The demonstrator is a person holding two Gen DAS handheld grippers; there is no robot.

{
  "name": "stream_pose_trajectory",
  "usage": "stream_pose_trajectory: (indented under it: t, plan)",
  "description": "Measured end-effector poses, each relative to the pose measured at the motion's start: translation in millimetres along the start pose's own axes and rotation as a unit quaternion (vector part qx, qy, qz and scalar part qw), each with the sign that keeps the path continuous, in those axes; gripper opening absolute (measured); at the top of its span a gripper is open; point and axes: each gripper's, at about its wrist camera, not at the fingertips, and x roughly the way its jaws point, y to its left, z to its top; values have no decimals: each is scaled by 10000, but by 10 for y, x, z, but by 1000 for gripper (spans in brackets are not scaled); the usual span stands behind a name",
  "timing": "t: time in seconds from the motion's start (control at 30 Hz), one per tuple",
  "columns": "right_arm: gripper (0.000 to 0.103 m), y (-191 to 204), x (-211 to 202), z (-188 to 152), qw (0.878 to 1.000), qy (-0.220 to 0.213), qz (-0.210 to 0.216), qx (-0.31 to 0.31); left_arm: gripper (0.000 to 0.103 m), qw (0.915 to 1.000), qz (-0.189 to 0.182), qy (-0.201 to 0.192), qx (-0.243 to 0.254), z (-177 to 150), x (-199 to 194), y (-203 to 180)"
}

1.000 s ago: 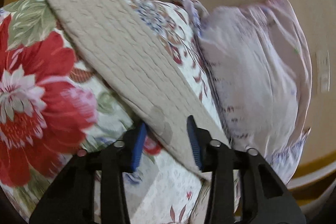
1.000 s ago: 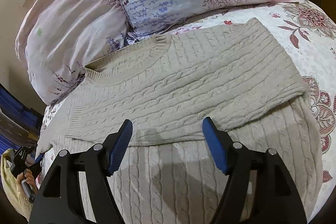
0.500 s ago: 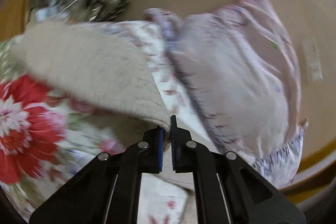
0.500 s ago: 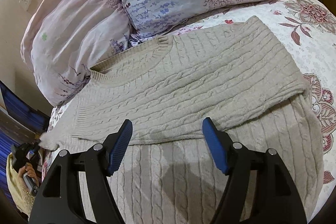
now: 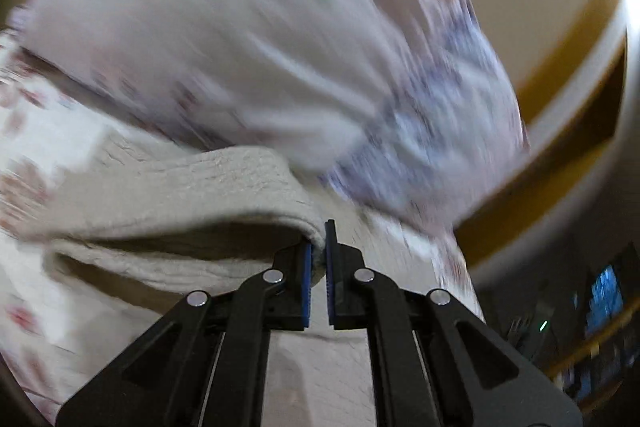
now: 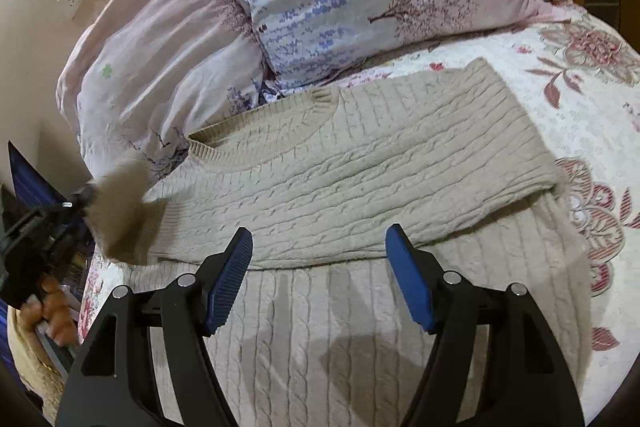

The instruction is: Fold small clothes

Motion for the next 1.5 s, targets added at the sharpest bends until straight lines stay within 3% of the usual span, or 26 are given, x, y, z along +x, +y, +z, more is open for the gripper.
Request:
stream_pose_trajectory:
  t: [0.07, 0.23, 0.3, 0.37, 0.43, 0.53, 0.63, 0.8, 0.9, 1.0, 1.07, 1.13, 1.2, 1.27, 1.37, 1.5]
  plan:
    - [71, -13, -39, 6, 10000, -56, -42, -62, 5, 9991, 70, 366, 191, -179, 296, -152]
    - [71, -21, -73, 11, 9996, -139, -108, -233, 7, 9962, 231, 770, 344, -468, 604, -211]
    - [71, 19, -64, 10, 9993, -140, -63, -341, 16, 9954, 162, 897, 299, -512, 646, -175]
    - [71, 87, -59, 10, 9987, -148, 5, -486, 35, 9948, -3, 985, 257, -523, 620, -139]
    - [70, 225, -61, 16, 9967, -172, 143, -774, 42, 9950, -126, 973, 171, -512, 519, -58]
    - [65, 486, -67, 13, 9898, -223, 439, -1336, 42, 9965, -211, 812, -67, -460, 286, 143]
    - [58, 868, -1, -5, 9739, -145, 861, -2097, 42, 9968, -57, 603, -512, -378, 49, 486]
    - [47, 1641, 364, -183, 9246, 300, 1363, -3544, 41, 9923, 192, 360, -1174, -314, -235, 1005]
    - [44, 1989, 677, -290, 8999, 620, 1383, -4090, 41, 9882, 262, 330, -1474, -337, -327, 1191]
    - [44, 2194, 922, -382, 8842, 796, 1189, -4447, 41, 9848, 237, 383, -1678, -363, -339, 1301]
    - [44, 2269, 1071, -432, 8799, 932, 1027, -4545, 41, 9845, 201, 383, -1700, -369, -347, 1319]
    - [38, 2257, 1275, -456, 8792, 1102, 722, -4579, 42, 9850, 225, 391, -1668, -375, -352, 1310]
    - [34, 2217, 1313, -486, 8847, 1058, 747, -4477, 42, 9853, 238, 389, -1648, -381, -354, 1308]
    - [20, 2173, 1283, -473, 8910, 997, 814, -4354, 42, 9852, 221, 379, -1659, -385, -350, 1302]
    - [10, 2084, 1245, -359, 9104, 1000, 1014, -3884, 42, 9854, 226, 373, -1645, -398, -353, 1313]
    - [10, 1864, 1094, -114, 9365, 808, 1360, -3130, 42, 9863, 257, 369, -1589, -399, -345, 1297]
